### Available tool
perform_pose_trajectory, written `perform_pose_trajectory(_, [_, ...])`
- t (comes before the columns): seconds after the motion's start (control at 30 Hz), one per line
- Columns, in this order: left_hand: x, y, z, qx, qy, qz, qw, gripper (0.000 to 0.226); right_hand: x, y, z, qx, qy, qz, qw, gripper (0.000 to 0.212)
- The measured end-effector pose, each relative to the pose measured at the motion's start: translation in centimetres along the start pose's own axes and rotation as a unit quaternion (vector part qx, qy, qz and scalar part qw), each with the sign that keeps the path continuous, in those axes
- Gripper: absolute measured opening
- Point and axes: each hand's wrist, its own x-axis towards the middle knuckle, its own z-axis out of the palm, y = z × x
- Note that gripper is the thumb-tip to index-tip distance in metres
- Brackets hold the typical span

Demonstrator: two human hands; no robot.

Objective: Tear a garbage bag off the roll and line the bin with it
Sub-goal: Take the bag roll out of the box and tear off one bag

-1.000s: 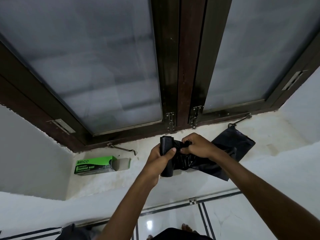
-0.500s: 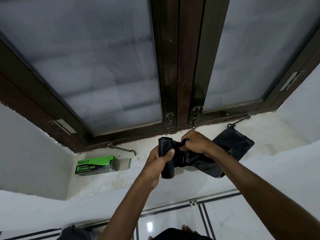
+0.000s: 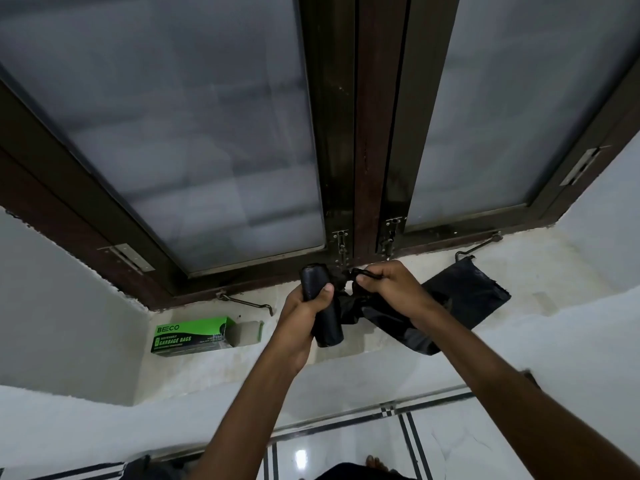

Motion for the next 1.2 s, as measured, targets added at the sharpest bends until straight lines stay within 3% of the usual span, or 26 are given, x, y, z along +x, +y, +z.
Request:
perform_pose_trajectory(0.1, [-0.5, -0.2, 0.5, 0.031, -0.011, 0.019, 0.999, 0.018, 0.1, 0.5, 0.3, -0.016, 0.024, -0.043, 0.999, 0.026])
perform_pose_trajectory(0.27, [-0.6, -0.9, 0.6, 0.05, -0.004, 0.036, 0.998, 0.019, 0.8, 1.0, 1.1, -0.119, 0.072, -0.101, 0.985, 0.036])
perform_pose_trajectory(0.47, [-0.6, 0.0, 0.6, -0.017, -0.002, 0.058, 0.998, 0.022, 1.5, 2.9, -0.2, -0.184, 0.137, -0.014, 0.973, 0.028])
perform_pose_trajectory(0.53, [0.1, 0.4, 0.3, -0.063, 0.037, 0.044, 0.996, 0.027, 1.7, 3.2, -0.6, -0.172, 0.099, -0.008, 0.98, 0.021])
perform_pose_trajectory(0.67, [1.0, 0.5, -0.3, -0.145, 0.089, 0.011, 0.985, 0.031, 1.4, 2.2, -0.9, -0.161, 0.025, -0.038, 0.986, 0.029])
perform_pose_trajectory(0.83, [1.2, 0.5, -0.6, -0.122, 0.108, 0.012, 0.987, 0.031, 0.5, 1.8, -0.8, -0.266, -0.05, -0.059, 0.961, 0.032])
perform_pose_trajectory(0.97, [1.3, 0.8, -1.7, -0.092, 0.14, 0.018, 0.986, 0.027, -0.5, 1.9, -1.1, -0.163, -0.168, -0.044, 0.971, 0.045])
perform_pose_trajectory(1.03, [1.6, 0.9, -2.9, -0.105, 0.162, 0.028, 0.981, 0.023, -1.0, 1.6, -1.9, -0.082, -0.192, -0.024, 0.978, 0.036])
perform_pose_trajectory(1.2, [1.8, 0.7, -3.7, -0.119, 0.176, 0.024, 0.977, 0.027, -1.3, 1.1, -2.5, 0.102, -0.088, 0.012, 0.991, 0.022])
